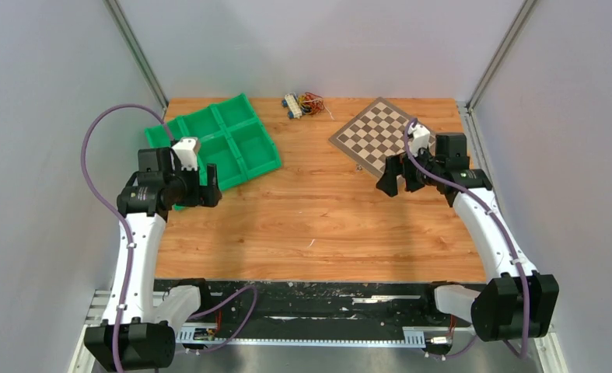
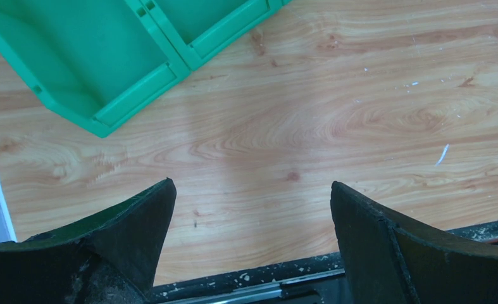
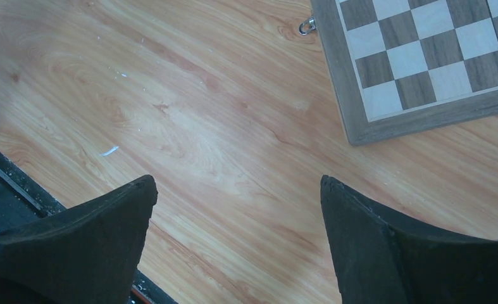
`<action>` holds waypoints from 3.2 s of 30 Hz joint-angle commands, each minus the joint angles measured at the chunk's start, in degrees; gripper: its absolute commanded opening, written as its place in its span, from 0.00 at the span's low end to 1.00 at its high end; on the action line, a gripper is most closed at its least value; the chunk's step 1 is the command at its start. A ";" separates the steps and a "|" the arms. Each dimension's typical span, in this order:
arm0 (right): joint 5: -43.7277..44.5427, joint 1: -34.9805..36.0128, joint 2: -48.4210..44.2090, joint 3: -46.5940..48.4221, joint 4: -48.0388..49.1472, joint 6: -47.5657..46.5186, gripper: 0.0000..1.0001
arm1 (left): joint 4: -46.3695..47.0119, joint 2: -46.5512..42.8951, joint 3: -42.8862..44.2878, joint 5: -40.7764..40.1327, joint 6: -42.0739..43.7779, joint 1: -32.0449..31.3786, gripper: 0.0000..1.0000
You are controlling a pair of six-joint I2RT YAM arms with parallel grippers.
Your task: Untangle the cables
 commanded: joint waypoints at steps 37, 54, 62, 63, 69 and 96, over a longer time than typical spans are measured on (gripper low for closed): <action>13.84 14.24 81.75 72.33 37.32 47.99 1.00 | 5.68 -1.89 -6.03 2.33 -11.73 0.37 1.00; 24.24 15.86 96.99 80.65 54.57 54.07 0.85 | 3.10 4.99 -3.49 -0.66 -10.25 0.37 1.00; 24.54 16.14 100.10 84.59 55.82 52.43 0.21 | 1.22 7.46 -1.51 -1.83 -9.72 0.31 1.00; 23.69 16.04 99.42 84.44 55.74 52.33 0.12 | 1.23 7.51 -1.54 -1.64 -9.80 0.35 1.00; 15.62 14.27 89.00 79.85 55.73 51.59 0.00 | 1.00 5.85 -0.93 -0.39 -10.35 0.33 1.00; -24.83 12.48 19.31 8.36 7.75 -2.22 0.36 | 0.80 1.28 8.28 28.14 5.25 -3.88 1.00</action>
